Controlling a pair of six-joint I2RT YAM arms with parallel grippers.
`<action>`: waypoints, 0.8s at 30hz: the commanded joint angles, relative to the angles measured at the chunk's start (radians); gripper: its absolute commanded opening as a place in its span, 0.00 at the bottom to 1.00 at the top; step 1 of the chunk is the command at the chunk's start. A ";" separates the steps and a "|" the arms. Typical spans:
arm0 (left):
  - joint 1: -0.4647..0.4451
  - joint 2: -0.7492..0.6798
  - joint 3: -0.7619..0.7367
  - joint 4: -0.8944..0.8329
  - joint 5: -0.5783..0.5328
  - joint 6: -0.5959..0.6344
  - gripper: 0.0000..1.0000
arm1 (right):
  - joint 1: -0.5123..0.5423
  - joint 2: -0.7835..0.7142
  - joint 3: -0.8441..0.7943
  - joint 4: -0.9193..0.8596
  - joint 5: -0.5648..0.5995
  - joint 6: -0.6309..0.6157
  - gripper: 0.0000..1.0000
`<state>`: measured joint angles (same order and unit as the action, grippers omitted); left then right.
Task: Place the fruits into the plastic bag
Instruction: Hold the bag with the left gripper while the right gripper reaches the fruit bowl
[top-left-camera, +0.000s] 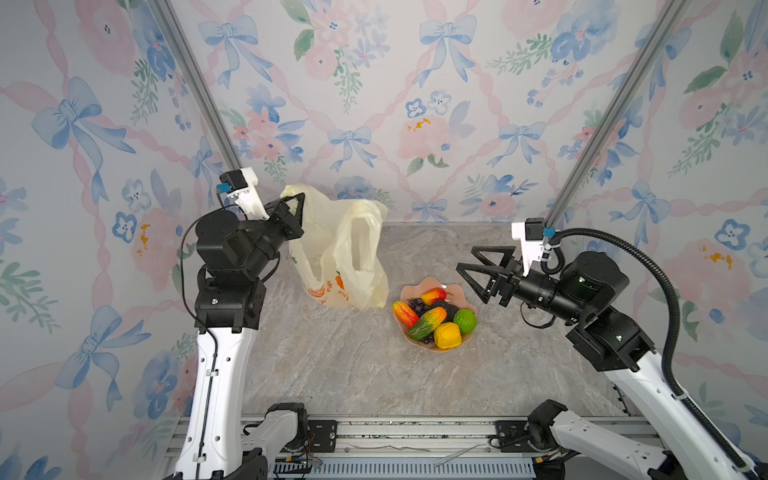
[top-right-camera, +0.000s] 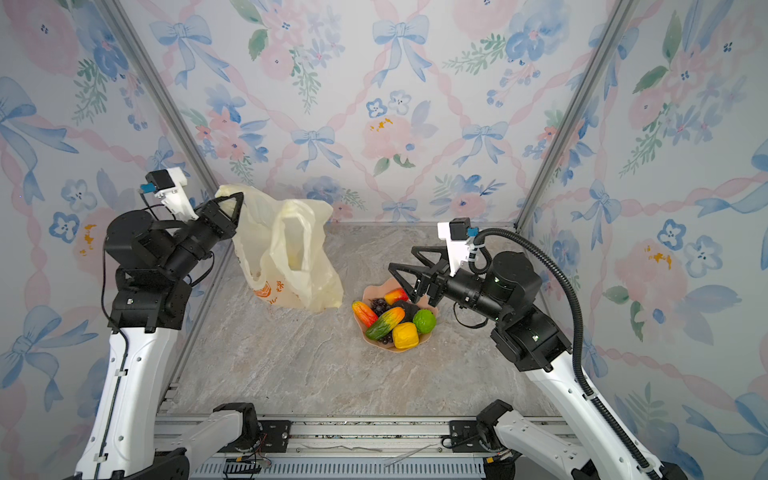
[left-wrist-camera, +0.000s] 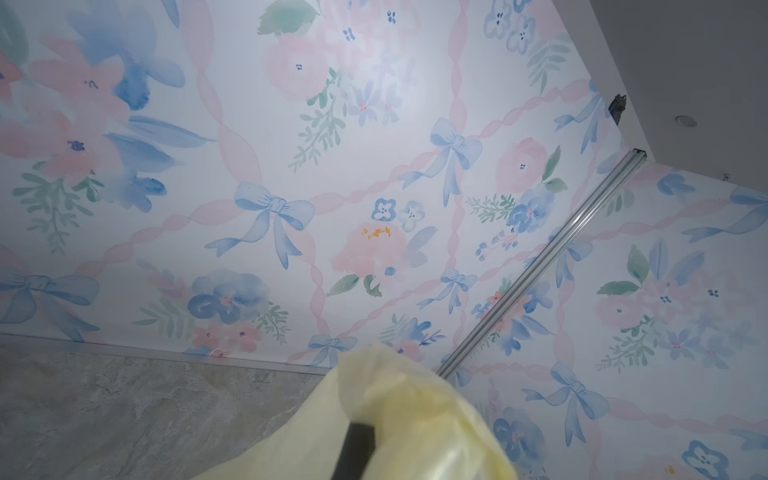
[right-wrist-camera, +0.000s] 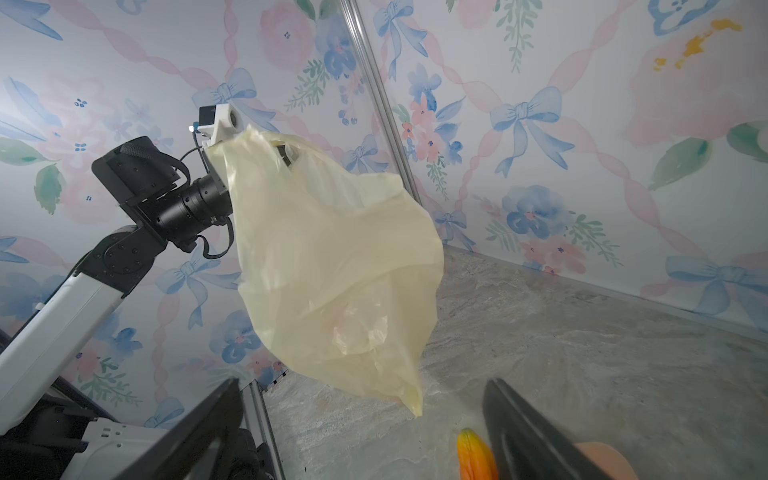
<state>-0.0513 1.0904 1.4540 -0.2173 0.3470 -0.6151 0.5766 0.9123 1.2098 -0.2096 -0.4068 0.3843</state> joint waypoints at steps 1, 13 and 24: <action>-0.185 0.051 0.026 -0.127 -0.152 0.227 0.00 | -0.011 -0.008 -0.022 -0.018 0.033 0.002 0.93; -0.410 0.011 -0.170 -0.152 -0.322 0.221 0.00 | 0.069 0.181 0.001 -0.272 0.156 0.333 0.96; -0.423 -0.015 -0.184 -0.186 -0.304 0.195 0.00 | 0.217 0.147 -0.176 -0.373 0.248 0.648 0.96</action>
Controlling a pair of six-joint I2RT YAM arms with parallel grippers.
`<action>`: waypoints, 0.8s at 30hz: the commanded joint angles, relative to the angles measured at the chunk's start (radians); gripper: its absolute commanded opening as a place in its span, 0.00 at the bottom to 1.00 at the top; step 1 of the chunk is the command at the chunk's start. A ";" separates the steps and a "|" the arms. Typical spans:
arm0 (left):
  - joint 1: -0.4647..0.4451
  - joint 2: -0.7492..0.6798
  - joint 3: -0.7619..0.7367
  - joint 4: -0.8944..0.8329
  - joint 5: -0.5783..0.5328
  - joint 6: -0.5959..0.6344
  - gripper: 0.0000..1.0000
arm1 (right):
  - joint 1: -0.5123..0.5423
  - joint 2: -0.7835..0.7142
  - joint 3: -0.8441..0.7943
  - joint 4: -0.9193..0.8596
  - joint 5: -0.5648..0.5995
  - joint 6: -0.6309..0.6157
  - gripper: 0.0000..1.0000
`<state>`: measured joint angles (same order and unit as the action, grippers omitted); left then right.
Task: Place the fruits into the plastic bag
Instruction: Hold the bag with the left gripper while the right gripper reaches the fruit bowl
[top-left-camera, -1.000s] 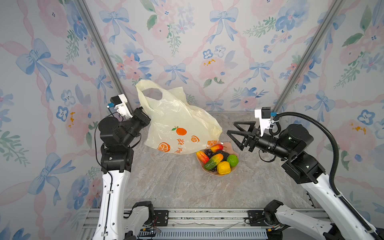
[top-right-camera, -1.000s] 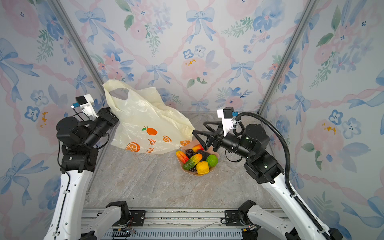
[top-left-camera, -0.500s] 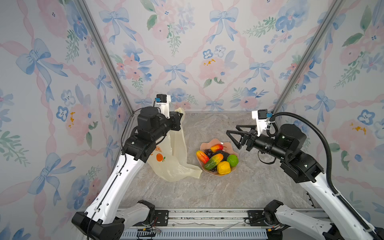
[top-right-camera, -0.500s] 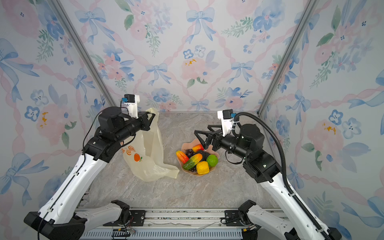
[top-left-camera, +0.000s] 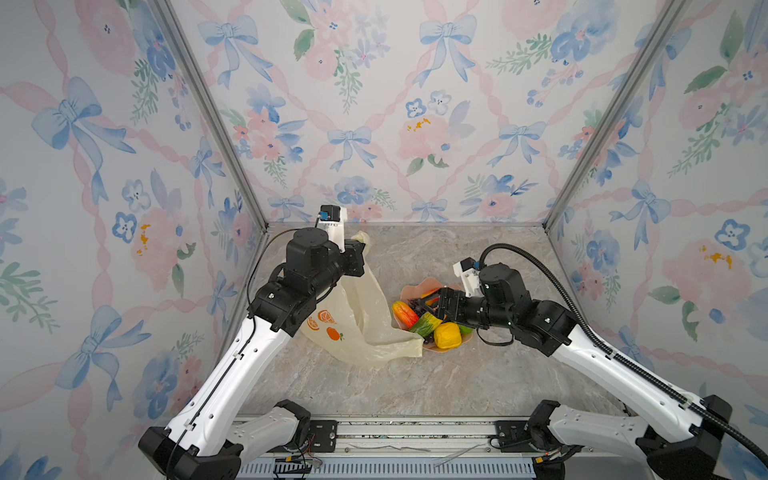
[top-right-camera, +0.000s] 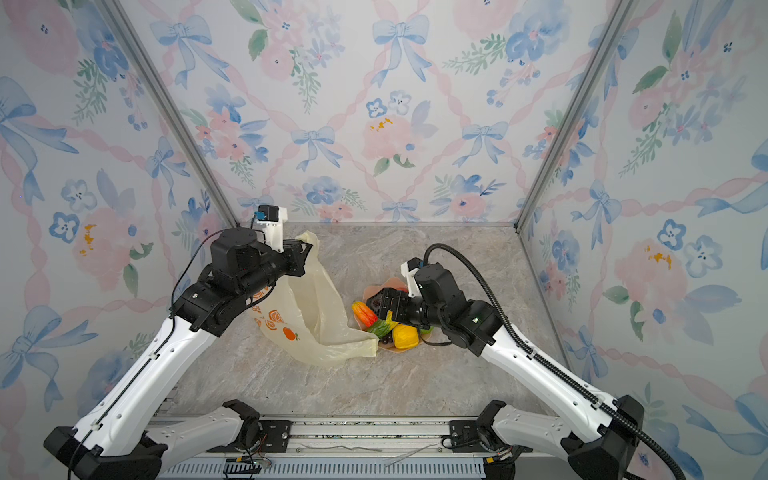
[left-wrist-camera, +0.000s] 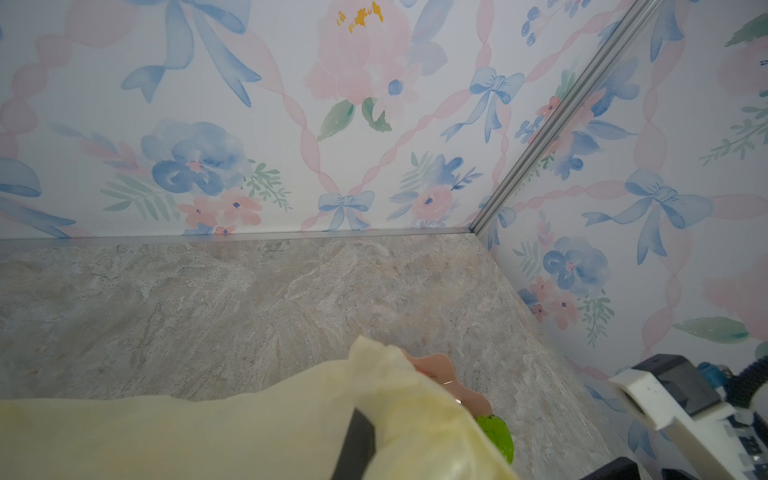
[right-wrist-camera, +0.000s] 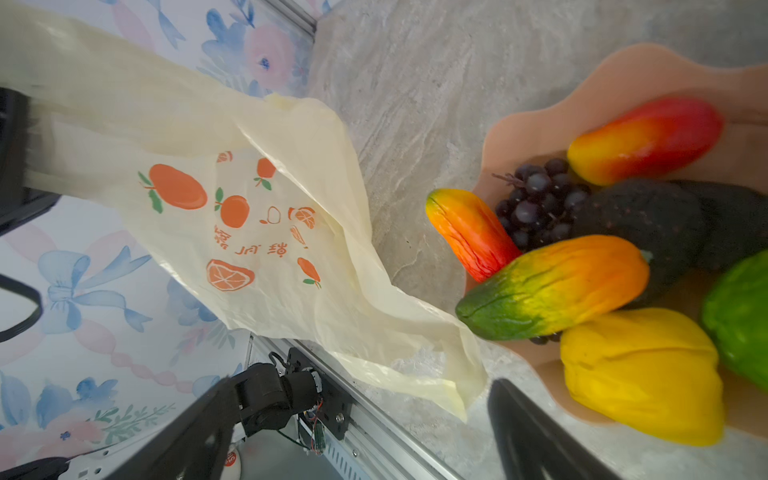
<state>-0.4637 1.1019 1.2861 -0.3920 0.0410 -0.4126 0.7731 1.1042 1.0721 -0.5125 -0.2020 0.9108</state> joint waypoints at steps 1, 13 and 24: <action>-0.015 -0.030 -0.024 -0.010 0.003 -0.012 0.00 | 0.029 -0.052 -0.063 -0.069 0.043 0.151 0.96; -0.031 -0.076 -0.068 -0.011 0.007 -0.039 0.00 | 0.200 0.002 -0.270 0.185 0.126 0.631 0.96; -0.030 -0.089 -0.077 -0.012 0.014 -0.041 0.00 | 0.355 0.092 -0.372 0.377 0.260 0.884 0.98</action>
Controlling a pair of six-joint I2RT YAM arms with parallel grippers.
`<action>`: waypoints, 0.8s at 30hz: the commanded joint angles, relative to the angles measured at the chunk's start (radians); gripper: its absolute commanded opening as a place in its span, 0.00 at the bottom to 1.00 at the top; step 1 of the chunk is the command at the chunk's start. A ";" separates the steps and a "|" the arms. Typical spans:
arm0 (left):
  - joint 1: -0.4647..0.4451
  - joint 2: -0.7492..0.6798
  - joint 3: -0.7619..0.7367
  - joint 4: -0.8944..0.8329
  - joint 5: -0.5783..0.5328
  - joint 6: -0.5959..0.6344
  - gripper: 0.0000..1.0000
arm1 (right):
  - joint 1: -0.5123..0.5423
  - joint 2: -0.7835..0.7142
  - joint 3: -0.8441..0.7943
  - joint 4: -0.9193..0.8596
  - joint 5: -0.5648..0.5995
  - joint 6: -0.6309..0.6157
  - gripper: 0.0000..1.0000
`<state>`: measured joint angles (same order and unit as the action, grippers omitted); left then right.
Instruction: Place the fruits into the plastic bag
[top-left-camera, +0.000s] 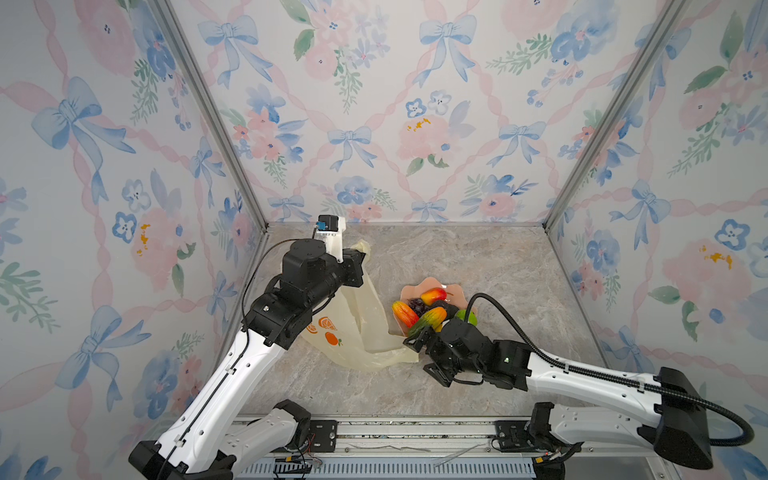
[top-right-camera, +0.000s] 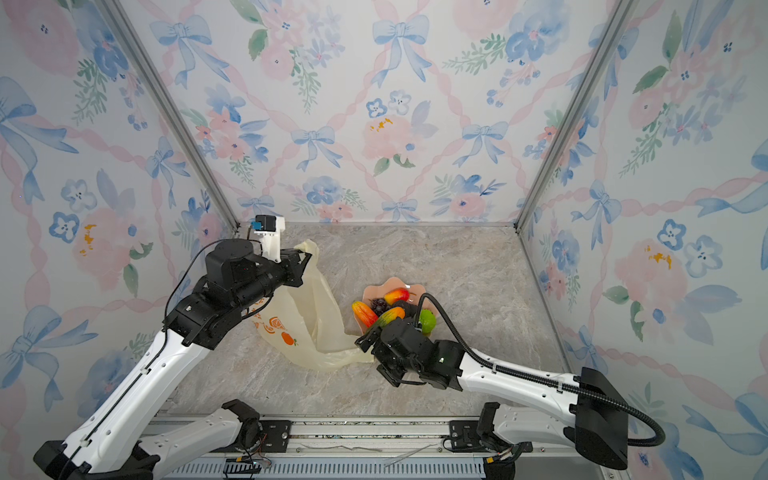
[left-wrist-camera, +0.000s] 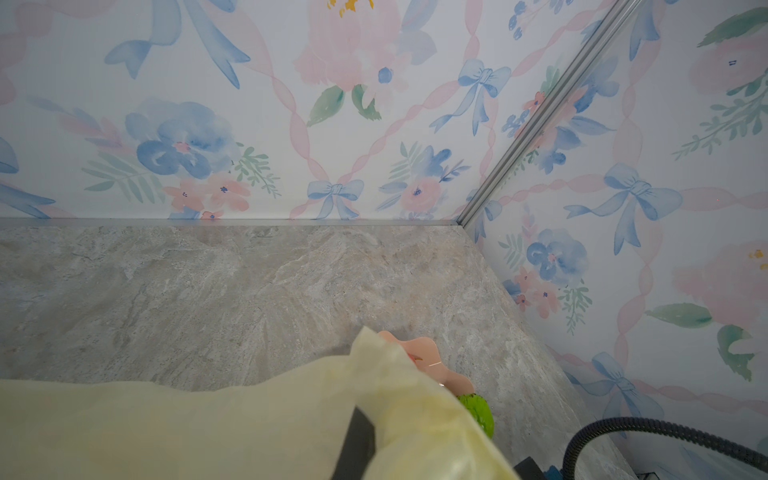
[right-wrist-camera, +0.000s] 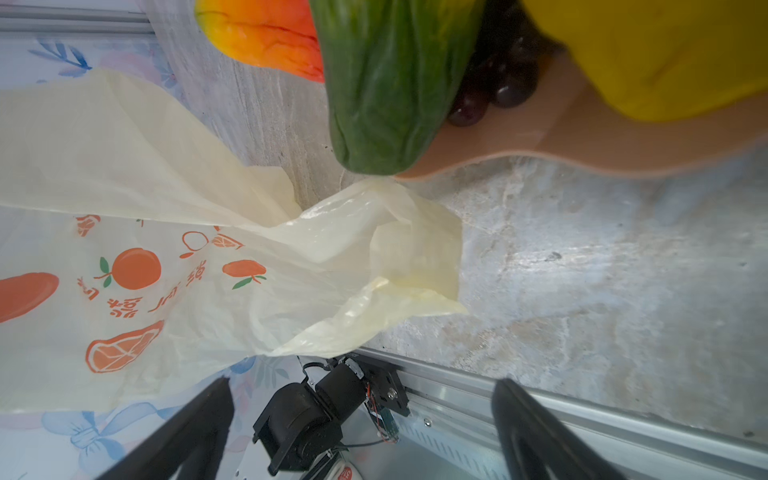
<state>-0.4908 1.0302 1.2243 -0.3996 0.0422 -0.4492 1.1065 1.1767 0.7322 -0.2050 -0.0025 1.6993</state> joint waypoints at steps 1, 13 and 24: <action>-0.004 -0.018 -0.017 -0.005 0.011 -0.004 0.00 | 0.023 0.028 -0.042 0.089 0.066 0.106 0.98; -0.003 -0.020 -0.020 -0.003 0.012 -0.014 0.00 | 0.034 0.150 -0.075 0.278 0.069 0.156 0.88; -0.003 -0.037 -0.020 -0.014 0.006 -0.013 0.00 | 0.078 0.180 -0.069 0.324 0.133 0.146 0.43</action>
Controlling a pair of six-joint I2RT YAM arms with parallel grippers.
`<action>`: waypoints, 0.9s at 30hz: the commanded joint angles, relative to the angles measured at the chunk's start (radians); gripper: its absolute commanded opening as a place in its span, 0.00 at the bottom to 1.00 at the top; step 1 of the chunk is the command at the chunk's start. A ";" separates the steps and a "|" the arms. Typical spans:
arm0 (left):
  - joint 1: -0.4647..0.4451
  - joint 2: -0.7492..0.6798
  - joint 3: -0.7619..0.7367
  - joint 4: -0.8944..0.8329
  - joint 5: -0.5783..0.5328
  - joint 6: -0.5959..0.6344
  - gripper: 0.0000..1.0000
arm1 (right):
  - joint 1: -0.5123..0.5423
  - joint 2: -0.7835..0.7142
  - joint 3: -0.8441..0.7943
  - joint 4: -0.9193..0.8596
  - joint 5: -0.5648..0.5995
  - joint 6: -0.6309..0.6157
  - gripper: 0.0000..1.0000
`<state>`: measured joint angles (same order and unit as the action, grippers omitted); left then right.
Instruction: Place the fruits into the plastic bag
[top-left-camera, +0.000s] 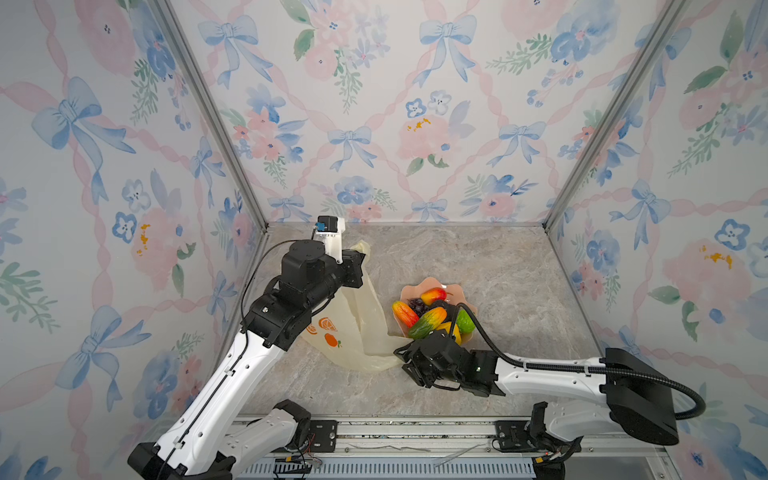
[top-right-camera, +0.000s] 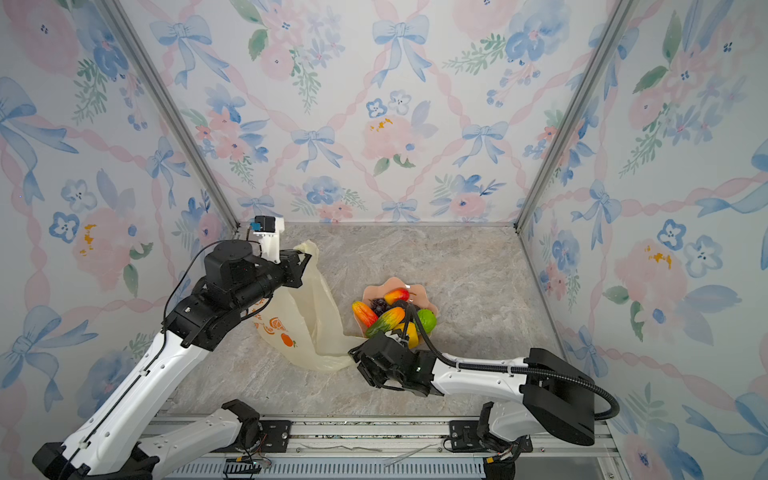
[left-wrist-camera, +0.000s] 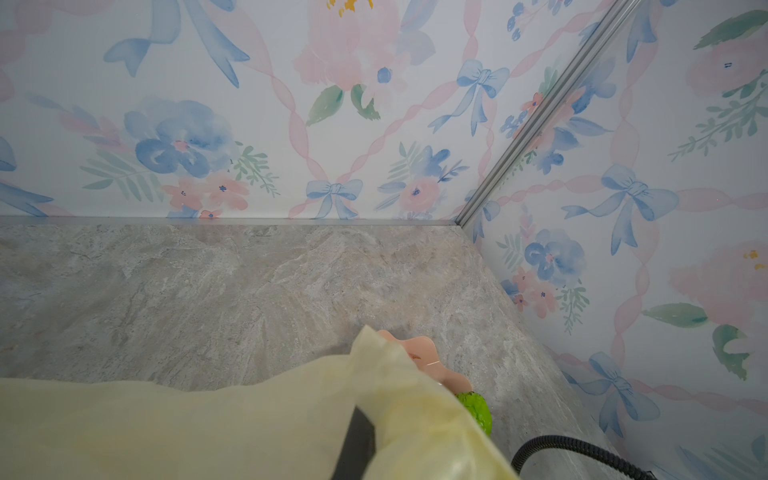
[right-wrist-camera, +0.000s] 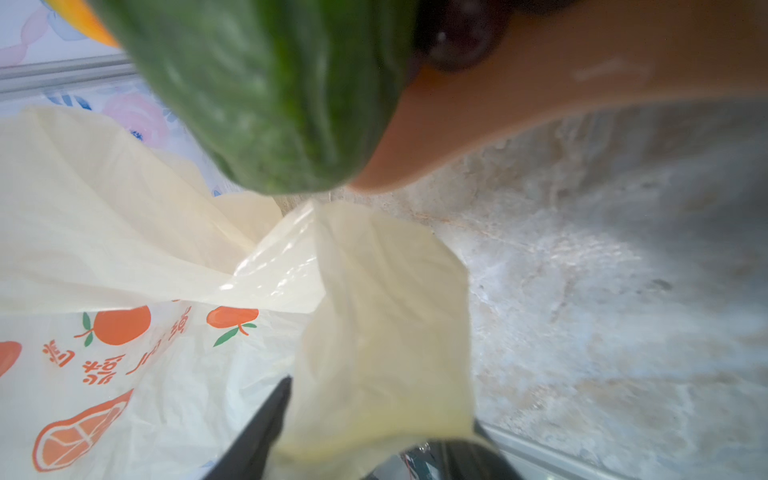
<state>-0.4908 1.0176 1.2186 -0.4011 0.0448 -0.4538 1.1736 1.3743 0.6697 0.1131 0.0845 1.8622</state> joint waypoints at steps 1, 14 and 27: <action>-0.004 -0.026 -0.014 -0.016 0.004 -0.006 0.00 | 0.011 -0.033 -0.006 -0.004 0.060 -0.028 0.33; -0.002 -0.053 0.113 -0.279 -0.210 0.067 0.00 | -0.160 -0.035 0.537 -0.553 -0.076 -0.840 0.00; 0.012 -0.068 0.215 -0.359 -0.494 0.125 0.00 | -0.361 0.200 1.192 -0.658 -0.075 -1.482 0.00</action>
<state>-0.4900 0.8974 1.4067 -0.7349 -0.3481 -0.3798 0.8436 1.5349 1.7580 -0.5480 0.0147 0.6109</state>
